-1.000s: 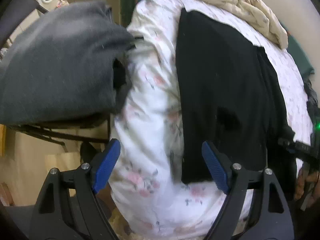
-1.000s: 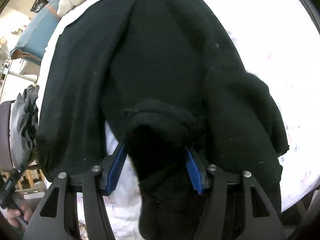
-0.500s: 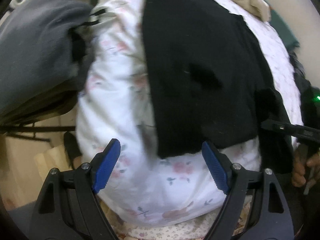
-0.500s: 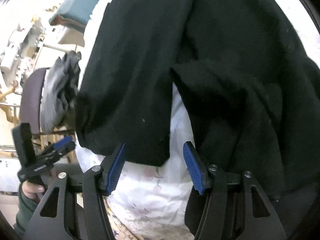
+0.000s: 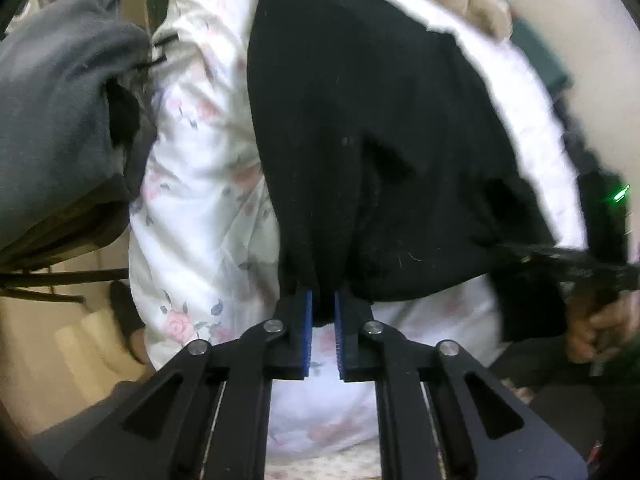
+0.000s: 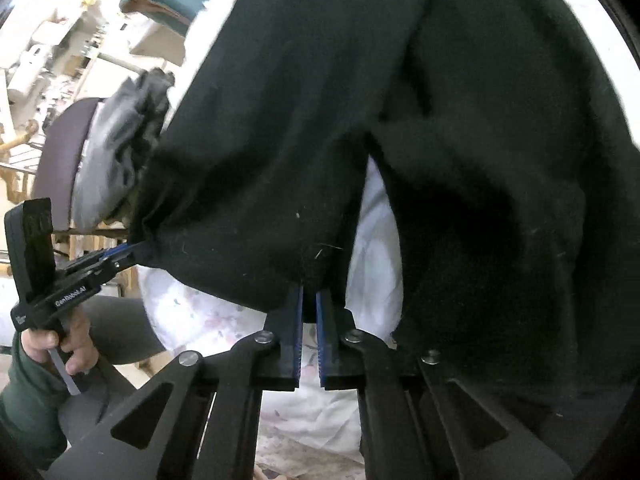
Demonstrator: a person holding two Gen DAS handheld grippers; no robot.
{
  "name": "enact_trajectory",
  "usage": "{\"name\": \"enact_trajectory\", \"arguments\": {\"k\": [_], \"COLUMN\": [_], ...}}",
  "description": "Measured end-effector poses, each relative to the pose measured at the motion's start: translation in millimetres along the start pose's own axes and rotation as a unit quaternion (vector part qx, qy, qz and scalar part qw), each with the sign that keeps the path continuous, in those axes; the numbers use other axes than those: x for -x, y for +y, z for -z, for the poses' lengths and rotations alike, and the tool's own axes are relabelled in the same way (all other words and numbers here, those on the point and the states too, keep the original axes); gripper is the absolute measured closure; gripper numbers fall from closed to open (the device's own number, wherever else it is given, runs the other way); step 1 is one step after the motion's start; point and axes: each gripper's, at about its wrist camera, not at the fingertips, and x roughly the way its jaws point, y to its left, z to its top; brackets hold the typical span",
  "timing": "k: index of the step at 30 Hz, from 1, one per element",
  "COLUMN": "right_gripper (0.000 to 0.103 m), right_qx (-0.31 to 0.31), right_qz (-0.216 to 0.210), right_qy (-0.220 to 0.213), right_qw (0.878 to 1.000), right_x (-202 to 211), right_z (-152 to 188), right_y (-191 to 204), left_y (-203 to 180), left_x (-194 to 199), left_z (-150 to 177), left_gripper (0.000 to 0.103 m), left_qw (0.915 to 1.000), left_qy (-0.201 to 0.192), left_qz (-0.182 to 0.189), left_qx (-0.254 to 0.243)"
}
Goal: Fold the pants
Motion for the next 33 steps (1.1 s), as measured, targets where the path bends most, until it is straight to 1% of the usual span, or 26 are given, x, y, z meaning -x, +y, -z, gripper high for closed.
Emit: {"name": "enact_trajectory", "arguments": {"k": [2, 3, 5, 7, 9, 10, 11, 15, 16, 17, 18, 19, 20, 21, 23, 25, 28, 29, 30, 31, 33], "right_gripper": [0.099, 0.099, 0.099, 0.099, 0.099, 0.099, 0.099, 0.100, 0.100, 0.103, 0.103, 0.103, 0.103, 0.103, 0.103, 0.102, 0.082, 0.062, 0.045, 0.043, 0.044], "right_qx": [0.005, 0.003, -0.001, -0.003, -0.017, -0.024, -0.028, -0.011, -0.009, 0.000, 0.010, -0.001, -0.028, -0.034, -0.022, -0.032, -0.057, -0.066, -0.069, -0.069, -0.050], "right_qz": [-0.003, -0.007, -0.012, 0.001, 0.020, 0.019, 0.017, 0.039, 0.048, 0.080, 0.116, 0.120, 0.097, 0.080, 0.064, 0.013, -0.032, -0.047, -0.052, -0.053, -0.047], "right_qy": [-0.017, -0.020, -0.021, -0.017, 0.000, 0.015, 0.036, 0.062, 0.069, 0.082, 0.086, 0.088, 0.093, 0.088, 0.072, 0.045, 0.035, 0.038, 0.038, 0.034, 0.021], "right_qw": [1.000, 1.000, 1.000, 1.000, 1.000, 0.999, 0.999, 0.997, 0.996, 0.993, 0.989, 0.989, 0.991, 0.992, 0.995, 0.998, 0.997, 0.996, 0.996, 0.996, 0.997], "right_x": [14.9, 18.5, 26.1, 28.8, 20.6, 13.2, 3.1, -13.7, -15.7, -20.6, -22.7, -24.2, -24.3, -21.2, -13.2, -4.0, -2.5, -4.4, -4.3, -4.6, -6.2], "right_z": [-1.8, -2.3, -2.5, -1.2, 1.4, 3.3, 6.3, 15.0, 17.4, 21.1, 24.0, 25.7, 26.5, 25.1, 21.7, 17.5, 15.1, 15.1, 16.0, 16.1, 14.9], "right_y": [0.9, 0.1, -2.3, -6.7, -14.4, -17.1, -17.9, -10.9, -10.9, -11.8, -13.0, -18.9, -26.8, -27.7, -19.8, -13.3, -10.8, -11.1, -10.0, -8.0, 0.3], "left_y": [0.4, 2.1, 10.0, 18.8, 20.4, 20.5, 24.7, 40.1, 42.7, 47.0, 53.5, 59.5, 62.0, 62.3, 55.8, 54.0, 62.0, 63.6, 64.1, 61.9, 58.1], "left_x": [17.3, 20.2, 17.2, 12.7, 9.3, 6.8, 3.1, -0.6, -2.6, -2.0, 0.8, 4.6, 7.8, 11.3, 12.9, 9.2, 5.8, 5.7, 4.8, 3.7, 2.0], "left_z": [-3.4, -4.3, -6.9, -6.7, -5.7, -5.7, -6.3, -0.6, 0.1, 1.2, 1.6, 1.1, 0.3, -0.4, 1.0, 1.9, 0.7, 1.1, 0.9, 1.0, 0.4], "left_gripper": [0.098, 0.099, 0.099, 0.099, 0.099, 0.099, 0.099, 0.098, 0.098, 0.097, 0.096, 0.095, 0.095, 0.095, 0.094, 0.094, 0.094, 0.094, 0.094, 0.094, 0.094], "left_qw": [0.9994, 0.9994, 0.9996, 0.9996, 0.9994, 0.9995, 0.9991, 0.9973, 0.9967, 0.9957, 0.9948, 0.9944, 0.9942, 0.9941, 0.9950, 0.9951, 0.9939, 0.9937, 0.9937, 0.9938, 0.9939], "left_qy": [-0.013, -0.016, -0.002, 0.014, 0.026, 0.030, 0.038, 0.054, 0.059, 0.058, 0.055, 0.052, 0.047, 0.041, 0.043, 0.047, 0.053, 0.054, 0.054, 0.054, 0.056], "left_qz": [0.032, 0.031, 0.026, 0.021, 0.015, 0.003, -0.008, -0.028, -0.037, -0.057, -0.064, -0.055, -0.047, -0.043, -0.041, -0.050, -0.040, -0.039, -0.040, -0.043, -0.047], "left_qx": [-0.005, -0.007, 0.004, 0.015, 0.015, 0.012, 0.019, 0.040, 0.041, 0.045, 0.057, 0.074, 0.085, 0.090, 0.081, 0.071, 0.088, 0.090, 0.090, 0.086, 0.083]}}
